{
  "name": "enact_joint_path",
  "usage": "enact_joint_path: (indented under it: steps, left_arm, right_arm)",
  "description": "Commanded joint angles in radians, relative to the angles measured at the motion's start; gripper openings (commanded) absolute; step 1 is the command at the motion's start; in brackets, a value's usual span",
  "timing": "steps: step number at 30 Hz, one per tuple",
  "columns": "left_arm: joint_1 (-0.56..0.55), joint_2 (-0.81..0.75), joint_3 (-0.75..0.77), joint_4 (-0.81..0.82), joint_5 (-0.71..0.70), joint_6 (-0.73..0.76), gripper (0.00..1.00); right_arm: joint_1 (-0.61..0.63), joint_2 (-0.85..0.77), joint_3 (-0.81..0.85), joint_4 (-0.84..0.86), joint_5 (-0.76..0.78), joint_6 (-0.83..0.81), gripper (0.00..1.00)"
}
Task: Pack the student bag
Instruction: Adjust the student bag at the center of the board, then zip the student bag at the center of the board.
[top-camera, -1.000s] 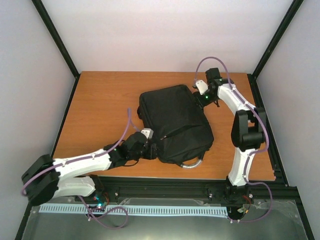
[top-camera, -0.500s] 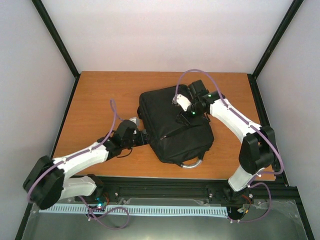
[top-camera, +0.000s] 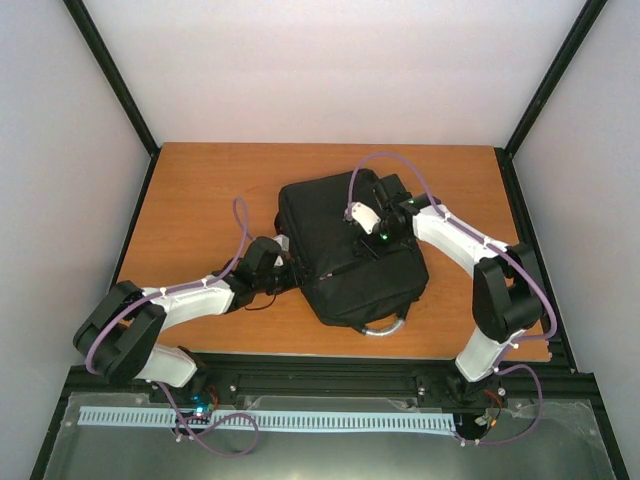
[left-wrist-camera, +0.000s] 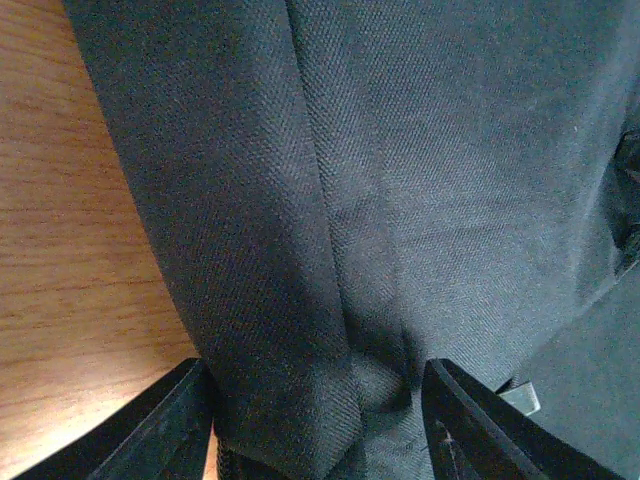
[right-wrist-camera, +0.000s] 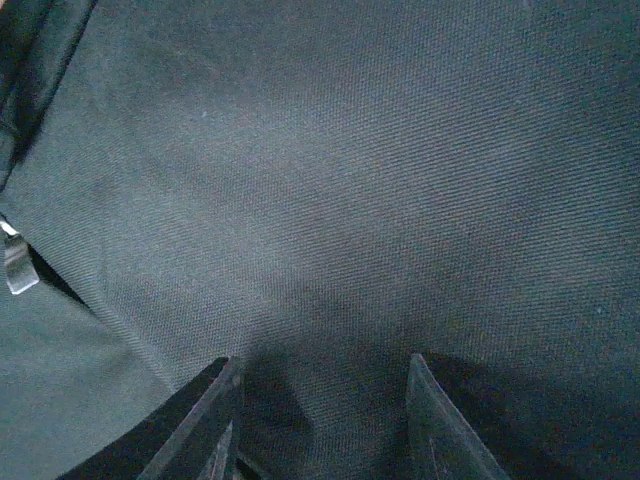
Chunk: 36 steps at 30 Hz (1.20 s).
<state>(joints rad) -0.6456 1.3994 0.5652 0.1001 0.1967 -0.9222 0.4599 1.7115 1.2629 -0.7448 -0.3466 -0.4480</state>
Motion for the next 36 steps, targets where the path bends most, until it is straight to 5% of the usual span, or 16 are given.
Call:
enact_joint_path:
  steps: [1,19,26,36]
  left_arm:
    - [0.006,-0.002,-0.003,0.090,0.055,-0.018,0.57]
    - [-0.019,0.038,-0.036,0.231,0.118,-0.026,0.11]
    - [-0.038,0.018,-0.043,0.254,0.108,-0.015,0.01]
    - [-0.073,0.018,-0.027,0.250,0.093,0.004,0.01]
  right_arm:
    - [0.005,-0.053,0.010,-0.081,-0.006,0.022,0.47]
    - [0.036,0.036,0.027,-0.217,-0.384,0.079,0.48]
    - [0.050,0.097,0.052,-0.214,-0.423,0.098,0.46]
    - [0.056,0.175,0.092,-0.195,-0.478,0.131,0.43]
